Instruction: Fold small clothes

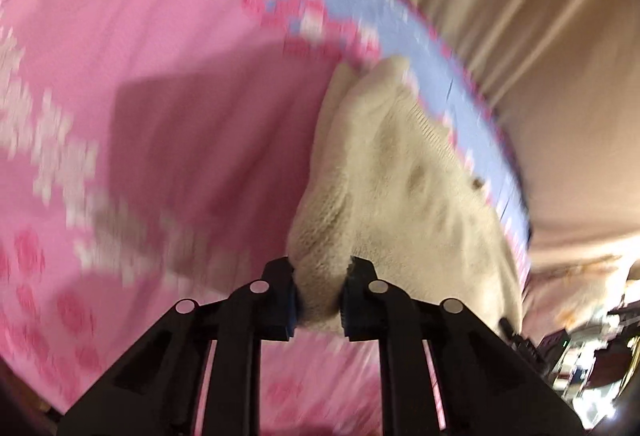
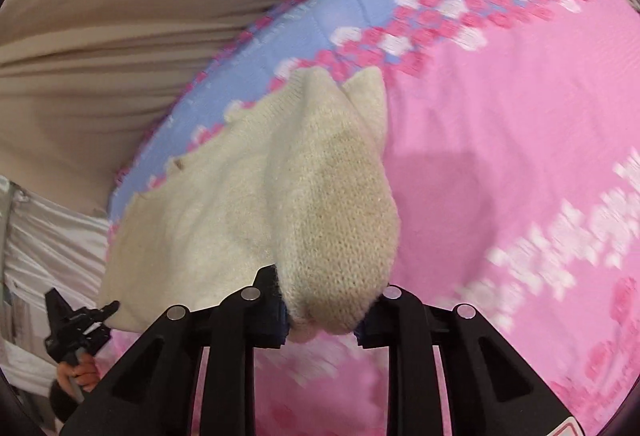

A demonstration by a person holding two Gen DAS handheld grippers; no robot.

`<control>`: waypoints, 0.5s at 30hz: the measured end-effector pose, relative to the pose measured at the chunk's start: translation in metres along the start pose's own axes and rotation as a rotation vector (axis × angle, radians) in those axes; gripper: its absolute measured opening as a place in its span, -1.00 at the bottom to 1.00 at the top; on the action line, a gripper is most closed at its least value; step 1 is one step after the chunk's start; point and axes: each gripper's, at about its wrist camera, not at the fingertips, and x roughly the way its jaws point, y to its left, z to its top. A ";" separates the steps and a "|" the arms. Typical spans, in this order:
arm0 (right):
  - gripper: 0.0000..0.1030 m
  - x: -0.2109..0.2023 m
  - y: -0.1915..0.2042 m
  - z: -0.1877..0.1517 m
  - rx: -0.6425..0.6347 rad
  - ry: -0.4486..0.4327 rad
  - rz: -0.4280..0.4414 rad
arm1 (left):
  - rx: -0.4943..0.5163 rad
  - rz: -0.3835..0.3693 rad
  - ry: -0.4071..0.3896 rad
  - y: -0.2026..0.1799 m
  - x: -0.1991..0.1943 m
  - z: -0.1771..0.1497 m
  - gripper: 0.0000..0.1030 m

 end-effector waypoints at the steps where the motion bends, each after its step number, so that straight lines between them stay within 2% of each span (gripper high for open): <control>1: -0.54 0.001 -0.010 -0.009 0.011 0.011 -0.020 | -0.005 0.012 0.028 0.002 0.007 -0.008 -0.72; 3: -0.40 0.017 -0.033 -0.027 0.035 0.076 -0.058 | -0.020 0.051 0.078 0.009 0.026 -0.024 -0.65; 5: -0.32 0.028 -0.048 -0.036 0.068 0.095 -0.083 | -0.040 0.070 0.051 0.016 0.031 -0.032 -0.56; 6: -0.30 0.021 -0.048 -0.035 0.100 0.070 -0.070 | -0.034 0.100 0.038 0.014 0.026 -0.029 -0.46; 7: -0.26 0.012 -0.046 -0.035 0.112 0.040 -0.079 | -0.017 0.138 0.021 0.010 0.018 -0.027 -0.45; 10: -0.20 -0.030 -0.024 -0.020 0.017 -0.107 -0.219 | 0.060 0.195 -0.108 -0.006 -0.023 -0.010 -0.45; 12: -0.27 -0.045 -0.003 -0.006 -0.064 -0.161 -0.189 | 0.095 0.171 -0.192 -0.026 -0.047 0.005 -0.41; 14: -0.50 -0.044 0.022 0.012 -0.124 -0.151 -0.138 | 0.146 0.133 -0.219 -0.048 -0.052 0.013 -0.27; 15: -0.52 -0.036 0.039 0.021 -0.155 -0.134 -0.112 | 0.177 0.125 -0.226 -0.061 -0.049 0.016 -0.12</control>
